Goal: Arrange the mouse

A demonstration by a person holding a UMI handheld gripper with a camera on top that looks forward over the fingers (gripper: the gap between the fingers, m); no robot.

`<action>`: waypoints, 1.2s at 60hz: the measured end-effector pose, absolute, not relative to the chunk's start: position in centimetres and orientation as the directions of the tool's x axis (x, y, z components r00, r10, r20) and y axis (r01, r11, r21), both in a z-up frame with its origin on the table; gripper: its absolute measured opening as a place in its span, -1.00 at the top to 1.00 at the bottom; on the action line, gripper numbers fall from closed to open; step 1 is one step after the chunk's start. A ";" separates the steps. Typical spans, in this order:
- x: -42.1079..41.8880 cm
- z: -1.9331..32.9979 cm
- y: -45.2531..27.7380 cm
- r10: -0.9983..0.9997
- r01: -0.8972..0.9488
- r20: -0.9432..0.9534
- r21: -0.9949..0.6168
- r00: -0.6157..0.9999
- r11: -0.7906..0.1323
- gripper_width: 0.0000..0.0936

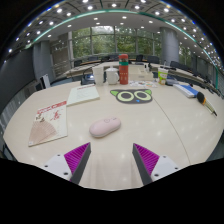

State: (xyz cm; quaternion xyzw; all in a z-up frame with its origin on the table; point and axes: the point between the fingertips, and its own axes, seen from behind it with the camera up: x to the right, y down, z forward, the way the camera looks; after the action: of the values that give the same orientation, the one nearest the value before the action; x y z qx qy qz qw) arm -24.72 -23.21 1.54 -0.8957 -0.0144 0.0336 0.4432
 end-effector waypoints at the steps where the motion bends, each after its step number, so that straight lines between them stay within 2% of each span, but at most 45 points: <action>1: -25.3 1.4 -22.8 0.062 -0.001 -0.049 -0.794 0.997 -0.607 -0.82; 13: -28.9 -1.0 -17.2 0.094 0.035 -0.030 -0.784 0.995 -0.620 -0.82; 30: -30.8 -0.9 -11.2 0.112 0.037 -0.043 -0.778 0.993 -0.627 -0.79; 33: -30.9 -1.1 -10.6 0.107 0.043 -0.032 -0.773 0.994 -0.632 -0.71; 36: -30.6 -1.3 -9.9 0.100 0.059 -0.006 -0.773 0.995 -0.632 -0.55; 43: -30.3 -1.4 -9.3 0.093 0.077 0.023 -0.774 0.995 -0.628 -0.04; 56: -30.0 -1.3 -9.1 0.127 0.110 0.034 -0.749 0.991 -0.653 0.26; 61: -30.0 -1.0 -9.0 0.143 0.091 -0.007 -0.742 0.990 -0.664 0.29; 65: -29.8 0.6 -8.2 0.166 0.094 -0.019 -0.759 0.986 -0.644 0.31; 72: -28.9 5.7 -5.6 0.192 0.088 -0.030 -0.811 0.981 -0.578 0.31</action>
State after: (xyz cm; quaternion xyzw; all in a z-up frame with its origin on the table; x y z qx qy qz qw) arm -28.92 -5.59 5.71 -0.8863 -0.0791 0.0572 0.4527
